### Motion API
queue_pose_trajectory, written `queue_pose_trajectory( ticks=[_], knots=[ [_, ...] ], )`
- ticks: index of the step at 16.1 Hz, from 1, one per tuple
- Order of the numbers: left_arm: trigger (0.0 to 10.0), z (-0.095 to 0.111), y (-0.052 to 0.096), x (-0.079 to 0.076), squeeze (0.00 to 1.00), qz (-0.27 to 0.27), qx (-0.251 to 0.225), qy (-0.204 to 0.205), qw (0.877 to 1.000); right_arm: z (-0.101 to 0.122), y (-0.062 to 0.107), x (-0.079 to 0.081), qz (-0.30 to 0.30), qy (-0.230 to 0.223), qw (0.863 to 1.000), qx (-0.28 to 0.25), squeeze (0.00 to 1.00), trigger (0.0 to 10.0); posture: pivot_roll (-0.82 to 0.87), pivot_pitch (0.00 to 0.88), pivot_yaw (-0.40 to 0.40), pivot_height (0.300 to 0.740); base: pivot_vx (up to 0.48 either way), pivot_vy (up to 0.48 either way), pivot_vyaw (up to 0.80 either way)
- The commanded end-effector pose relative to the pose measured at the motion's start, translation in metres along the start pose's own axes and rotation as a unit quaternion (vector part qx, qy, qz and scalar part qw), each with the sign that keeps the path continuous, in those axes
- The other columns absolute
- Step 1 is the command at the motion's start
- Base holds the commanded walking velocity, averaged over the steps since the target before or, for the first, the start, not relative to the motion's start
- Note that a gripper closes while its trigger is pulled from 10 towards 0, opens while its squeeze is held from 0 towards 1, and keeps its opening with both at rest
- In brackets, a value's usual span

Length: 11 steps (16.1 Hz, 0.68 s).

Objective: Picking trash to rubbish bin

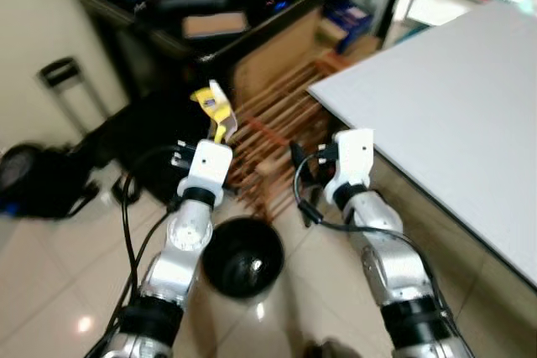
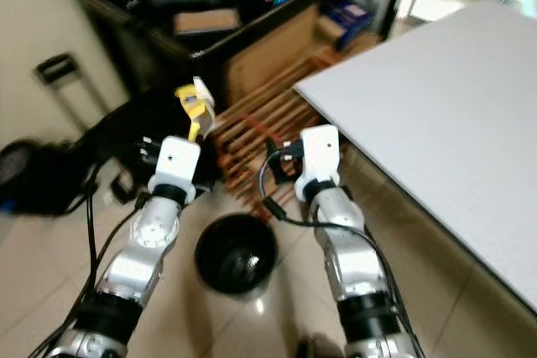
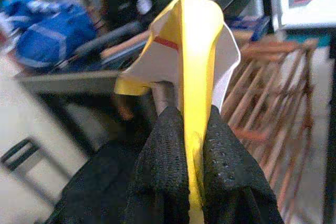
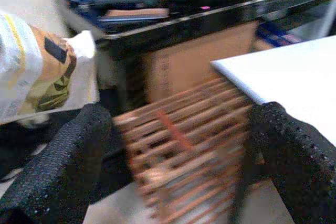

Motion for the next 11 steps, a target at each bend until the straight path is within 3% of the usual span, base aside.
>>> queue_pose_trajectory(
  ticks=[1, 6, 11],
  knots=[
    [10.0, 0.0032, -0.0005, -0.0088, 0.0, -0.013, -0.005, 0.001, 1.0, -0.0021, 0.0024, -0.0069, -0.012, 0.0, 1.0, 0.003, 0.0, 10.0, -0.05, 0.151, 0.035, 0.74, 0.48, 0.0, 0.0],
    [10.0, 0.0036, -0.001, -0.0084, 0.0, -0.01, -0.008, 0.0, 1.0, -0.0023, 0.0022, -0.0066, -0.011, 0.0, 1.0, 0.004, 0.0, 10.0, -0.05, 0.148, 0.035, 0.74, 0.432, 0.0, 0.0],
    [10.0, 0.0058, -0.0002, -0.011, 0.0, -0.018, -0.017, -0.001, 1.0, -0.0045, 0.0031, -0.0068, -0.006, 0.003, 1.0, 0.008, 0.0, 10.0, -0.05, 0.147, 0.035, 0.74, 0.0, 0.0, 0.0]
  ],
)
Point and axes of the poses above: a point about 5 cm out from each wrist's last joint towards the gripper, its own y axis pointing back from the gripper into the wrist, its own z axis along the axis of the wrist's last joint, x = y × z, the point moved 1 cm from there along -y, pointing out of the wrist towards the gripper, and after that the axes turned 6 degrees about y, right-handed, at the moved point
